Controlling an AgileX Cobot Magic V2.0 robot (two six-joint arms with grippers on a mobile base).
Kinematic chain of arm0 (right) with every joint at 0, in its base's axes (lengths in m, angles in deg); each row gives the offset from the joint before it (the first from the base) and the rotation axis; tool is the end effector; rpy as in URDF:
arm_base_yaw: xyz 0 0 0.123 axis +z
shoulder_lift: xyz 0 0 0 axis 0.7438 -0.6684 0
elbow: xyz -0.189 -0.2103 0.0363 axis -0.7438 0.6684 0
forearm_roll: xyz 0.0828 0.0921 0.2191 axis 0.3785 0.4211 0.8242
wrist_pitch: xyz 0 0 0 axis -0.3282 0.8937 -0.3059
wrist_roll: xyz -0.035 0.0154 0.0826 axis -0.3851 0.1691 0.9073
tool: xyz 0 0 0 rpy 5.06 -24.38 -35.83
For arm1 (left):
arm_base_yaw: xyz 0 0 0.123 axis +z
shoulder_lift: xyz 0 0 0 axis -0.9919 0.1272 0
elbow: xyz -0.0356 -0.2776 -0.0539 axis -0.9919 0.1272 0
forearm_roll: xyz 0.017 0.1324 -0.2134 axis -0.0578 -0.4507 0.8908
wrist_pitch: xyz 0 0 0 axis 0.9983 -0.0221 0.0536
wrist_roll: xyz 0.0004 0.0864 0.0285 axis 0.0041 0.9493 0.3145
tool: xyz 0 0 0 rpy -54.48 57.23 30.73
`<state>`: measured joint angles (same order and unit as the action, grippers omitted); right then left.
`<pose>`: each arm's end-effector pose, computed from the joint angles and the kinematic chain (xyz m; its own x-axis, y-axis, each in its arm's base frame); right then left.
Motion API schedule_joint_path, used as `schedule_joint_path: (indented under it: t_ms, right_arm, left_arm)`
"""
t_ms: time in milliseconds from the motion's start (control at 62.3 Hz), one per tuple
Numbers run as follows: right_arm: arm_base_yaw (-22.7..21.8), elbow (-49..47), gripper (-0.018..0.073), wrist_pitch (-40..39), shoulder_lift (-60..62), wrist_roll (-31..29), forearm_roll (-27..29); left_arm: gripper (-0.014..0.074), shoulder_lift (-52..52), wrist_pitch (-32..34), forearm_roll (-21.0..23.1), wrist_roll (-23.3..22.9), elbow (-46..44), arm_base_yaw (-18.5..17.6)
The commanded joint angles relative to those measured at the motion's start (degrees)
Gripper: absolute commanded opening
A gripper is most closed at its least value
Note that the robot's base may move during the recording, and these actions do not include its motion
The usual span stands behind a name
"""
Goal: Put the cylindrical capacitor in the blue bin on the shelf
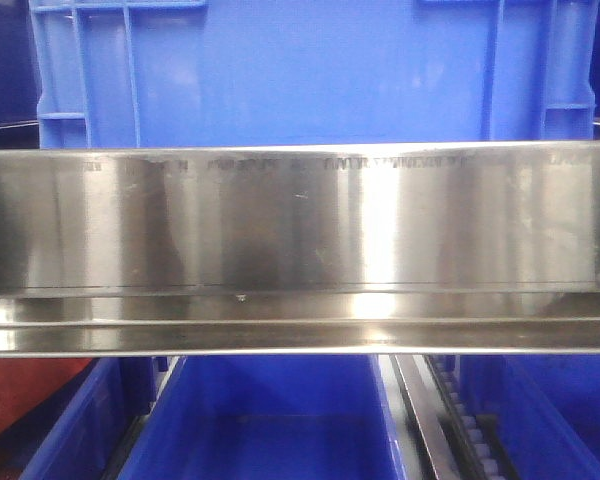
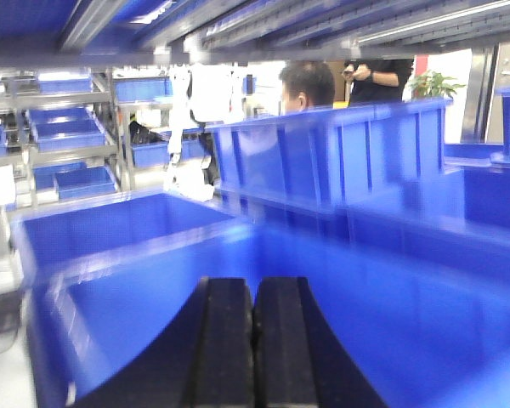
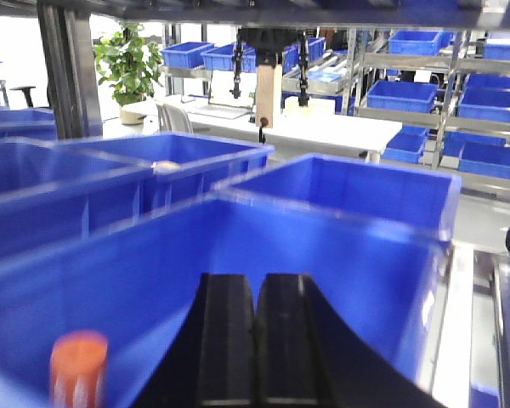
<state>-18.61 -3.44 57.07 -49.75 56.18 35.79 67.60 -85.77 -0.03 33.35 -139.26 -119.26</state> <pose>0.1564 0.0892 0.4237 -0.0160 0.0218 -0.9996 -0.4990 0.8662 0.0269 0.1431 -0.1072 0.4277 0.0854 -0.0153 -0.9962 0.5998 0.7992 0.0392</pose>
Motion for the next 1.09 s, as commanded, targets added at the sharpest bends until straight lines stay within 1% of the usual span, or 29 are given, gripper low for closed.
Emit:
schedule_joint_path:
  t_ms: [0, 96, 305, 434, 626, 1076]
  right_arm:
    - [0.0, 5.5, -0.0167, -1.3, 4.8, -0.2, -0.4]
    - [0.0, 11.5, -0.0167, -1.3, 9.9, -0.2, -0.4]
    - [0.0, 21.9, -0.0167, -1.0, 22.2, -0.2, -0.4]
    - [0.0, 25.4, -0.0167, -0.9, 27.5, -0.2, -0.4]
    - [0.0, 26.2, -0.0167, 0.2, 31.0, -0.2, -0.4]
    - [0.0, 26.2, -0.0167, 0.0, 31.0, -0.2, -0.4]
  left_arm:
    - [-0.0111, -5.4, 0.8, 2.0, -0.1, 5.5, -0.2]
    - [-0.0111, -10.9, 0.8, 3.6, -0.1, 12.1, -0.2]
    - [-0.0111, -23.6, 0.8, 3.5, -0.1, 23.8, -0.2]
    - [-0.0111, -28.7, 0.8, 3.5, -0.1, 28.2, -0.2]
    - [-0.0111, -32.3, 0.6, 3.5, -0.1, 30.2, -0.2]
    - [-0.0111, -32.4, 0.8, 3.5, -0.1, 30.2, -0.2]
